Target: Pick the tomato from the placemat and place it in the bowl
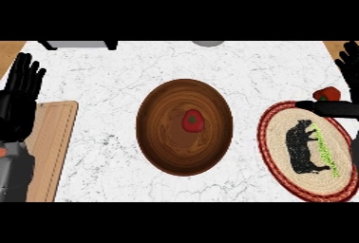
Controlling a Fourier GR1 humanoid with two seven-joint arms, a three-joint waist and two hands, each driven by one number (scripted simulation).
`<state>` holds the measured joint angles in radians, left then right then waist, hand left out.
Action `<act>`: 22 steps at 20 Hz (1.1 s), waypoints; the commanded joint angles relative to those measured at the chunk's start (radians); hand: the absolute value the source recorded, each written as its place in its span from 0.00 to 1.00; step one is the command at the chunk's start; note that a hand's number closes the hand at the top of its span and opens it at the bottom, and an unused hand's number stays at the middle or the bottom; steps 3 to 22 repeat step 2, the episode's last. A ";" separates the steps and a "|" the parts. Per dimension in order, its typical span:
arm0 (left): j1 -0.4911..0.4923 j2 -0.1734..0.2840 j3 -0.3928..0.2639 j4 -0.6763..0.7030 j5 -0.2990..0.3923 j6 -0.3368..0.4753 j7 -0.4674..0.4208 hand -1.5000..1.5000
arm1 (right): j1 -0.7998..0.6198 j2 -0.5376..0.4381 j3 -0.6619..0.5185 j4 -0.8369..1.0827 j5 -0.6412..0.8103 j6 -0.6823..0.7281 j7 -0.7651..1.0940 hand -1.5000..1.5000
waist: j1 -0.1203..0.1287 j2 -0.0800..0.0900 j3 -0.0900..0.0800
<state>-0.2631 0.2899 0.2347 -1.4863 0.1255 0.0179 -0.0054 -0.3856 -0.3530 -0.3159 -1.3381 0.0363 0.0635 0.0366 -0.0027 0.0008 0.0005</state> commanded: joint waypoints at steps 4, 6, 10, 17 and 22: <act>-0.063 -0.015 -0.022 0.046 -0.027 0.021 -0.002 0.50 | -0.001 -0.124 -0.113 0.107 -0.119 0.148 -0.095 0.00 | 0.000 0.001 0.000; -0.063 -0.015 -0.022 0.046 -0.027 0.021 -0.002 0.50 | -0.001 -0.124 -0.113 0.107 -0.119 0.148 -0.095 0.00 | 0.000 0.001 0.000; -0.063 -0.015 -0.022 0.046 -0.027 0.021 -0.002 0.50 | -0.001 -0.124 -0.113 0.107 -0.119 0.148 -0.095 0.00 | 0.000 0.001 0.000; -0.063 -0.015 -0.022 0.046 -0.027 0.021 -0.002 0.50 | -0.001 -0.124 -0.113 0.107 -0.119 0.148 -0.095 0.00 | 0.000 0.001 0.000; -0.063 -0.015 -0.022 0.046 -0.027 0.021 -0.002 0.50 | -0.001 -0.124 -0.113 0.107 -0.119 0.148 -0.095 0.00 | 0.000 0.001 0.000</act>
